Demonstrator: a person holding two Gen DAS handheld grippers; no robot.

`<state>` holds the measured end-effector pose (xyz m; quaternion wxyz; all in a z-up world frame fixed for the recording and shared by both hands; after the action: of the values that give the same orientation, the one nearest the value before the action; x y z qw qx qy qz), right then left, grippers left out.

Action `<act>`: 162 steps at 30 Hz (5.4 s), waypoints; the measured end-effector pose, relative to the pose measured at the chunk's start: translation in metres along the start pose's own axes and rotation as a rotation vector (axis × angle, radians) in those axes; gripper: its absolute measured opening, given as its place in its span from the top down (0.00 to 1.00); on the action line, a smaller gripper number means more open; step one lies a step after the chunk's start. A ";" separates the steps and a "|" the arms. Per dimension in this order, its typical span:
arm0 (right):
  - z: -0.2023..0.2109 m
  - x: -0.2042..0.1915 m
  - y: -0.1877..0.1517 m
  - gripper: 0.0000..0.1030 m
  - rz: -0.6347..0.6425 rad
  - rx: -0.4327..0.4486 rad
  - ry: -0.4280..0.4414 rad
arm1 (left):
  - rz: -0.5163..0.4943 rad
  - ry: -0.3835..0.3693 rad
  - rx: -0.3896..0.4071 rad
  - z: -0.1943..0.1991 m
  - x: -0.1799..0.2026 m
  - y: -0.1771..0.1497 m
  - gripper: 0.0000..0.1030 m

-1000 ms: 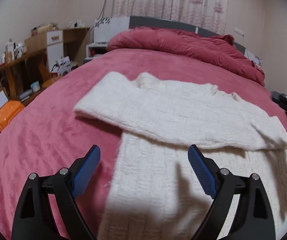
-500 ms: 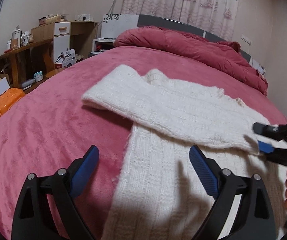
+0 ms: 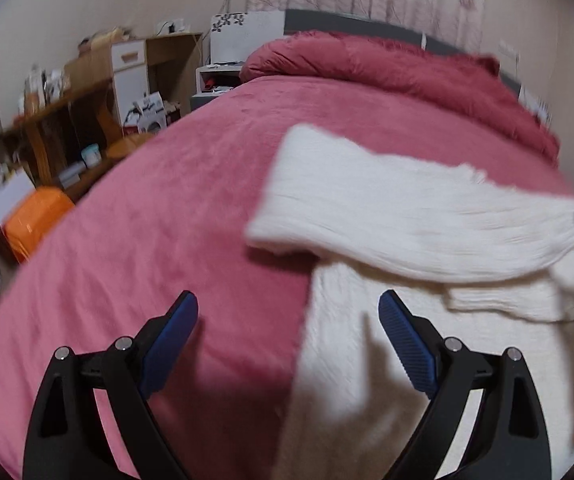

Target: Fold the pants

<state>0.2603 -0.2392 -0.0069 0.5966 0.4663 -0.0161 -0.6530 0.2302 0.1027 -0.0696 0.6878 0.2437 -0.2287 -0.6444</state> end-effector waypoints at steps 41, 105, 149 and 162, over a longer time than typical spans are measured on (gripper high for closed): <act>-0.014 0.077 -0.025 0.94 -0.339 -0.099 -0.127 | 0.171 0.080 -0.047 -0.034 -0.024 0.012 0.07; -0.011 0.036 -0.047 0.46 0.119 -0.074 -0.501 | -0.012 -0.028 -0.094 -0.019 0.005 -0.006 0.02; 0.185 0.110 -0.228 0.46 -0.374 -0.112 0.011 | -0.133 -0.828 -0.168 0.104 -0.035 -0.167 0.03; 0.154 0.080 -0.235 0.46 -0.258 -0.207 0.018 | -0.071 -0.872 -0.224 0.093 -0.026 -0.173 0.63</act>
<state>-0.0039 -0.3177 -0.1026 0.5526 0.4065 0.1168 -0.7181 0.0364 0.1162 -0.1064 0.5268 -0.1188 -0.4172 -0.7310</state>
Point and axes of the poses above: each gripper's, at about its wrist camera, not at the fingertips, and z roughly against the way its jaws point, x to its right, y to its top, the point moved 4 cm from there along -z, roughly the way its jaws point, and after that the axes turned 8 degrees about -x, right-handed, at the moved point
